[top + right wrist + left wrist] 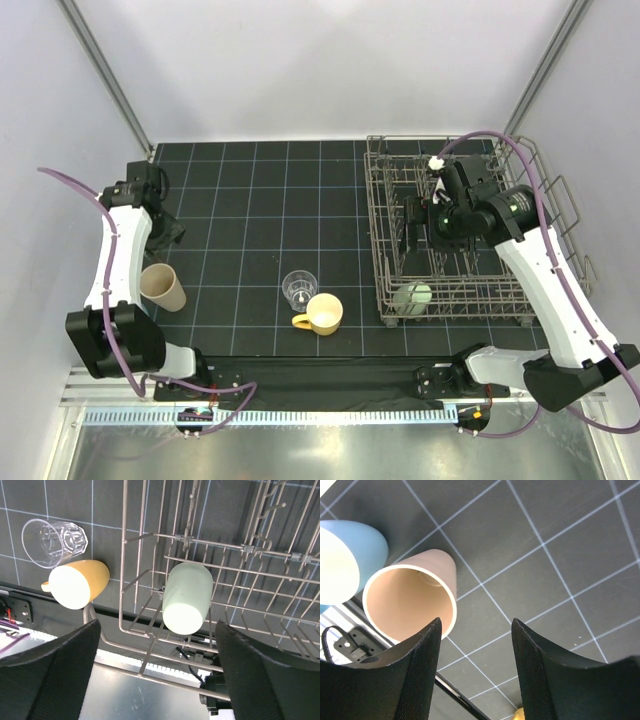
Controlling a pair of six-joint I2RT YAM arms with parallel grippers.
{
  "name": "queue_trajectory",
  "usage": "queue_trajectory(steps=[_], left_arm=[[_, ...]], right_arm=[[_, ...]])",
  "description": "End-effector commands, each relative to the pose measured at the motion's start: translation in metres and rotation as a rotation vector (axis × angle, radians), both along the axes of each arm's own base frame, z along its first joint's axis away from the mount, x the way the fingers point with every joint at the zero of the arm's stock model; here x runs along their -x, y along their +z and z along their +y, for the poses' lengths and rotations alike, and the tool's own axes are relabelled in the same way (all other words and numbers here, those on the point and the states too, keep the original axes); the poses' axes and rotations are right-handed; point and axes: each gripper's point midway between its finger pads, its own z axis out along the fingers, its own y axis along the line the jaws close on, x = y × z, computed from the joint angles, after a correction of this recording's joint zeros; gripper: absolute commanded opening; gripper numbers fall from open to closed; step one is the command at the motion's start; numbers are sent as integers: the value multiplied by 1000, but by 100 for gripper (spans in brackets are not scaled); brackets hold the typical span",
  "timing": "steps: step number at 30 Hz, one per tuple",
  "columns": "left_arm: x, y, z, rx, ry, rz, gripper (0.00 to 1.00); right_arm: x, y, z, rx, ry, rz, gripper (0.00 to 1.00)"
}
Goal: Load the cups into the dish rack
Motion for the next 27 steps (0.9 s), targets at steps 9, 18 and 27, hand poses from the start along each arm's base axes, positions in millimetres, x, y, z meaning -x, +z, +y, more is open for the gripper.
queue_trajectory(steps=[9,18,27], left_arm=[[9,-29,9,-1,34,67,56],[10,-50,9,5,34,109,55],[13,-68,7,20,43,137,48]], right_arm=[[28,3,10,-103,46,25,100],[33,2,17,-134,93,56,98],[31,12,15,-133,88,19,97]])
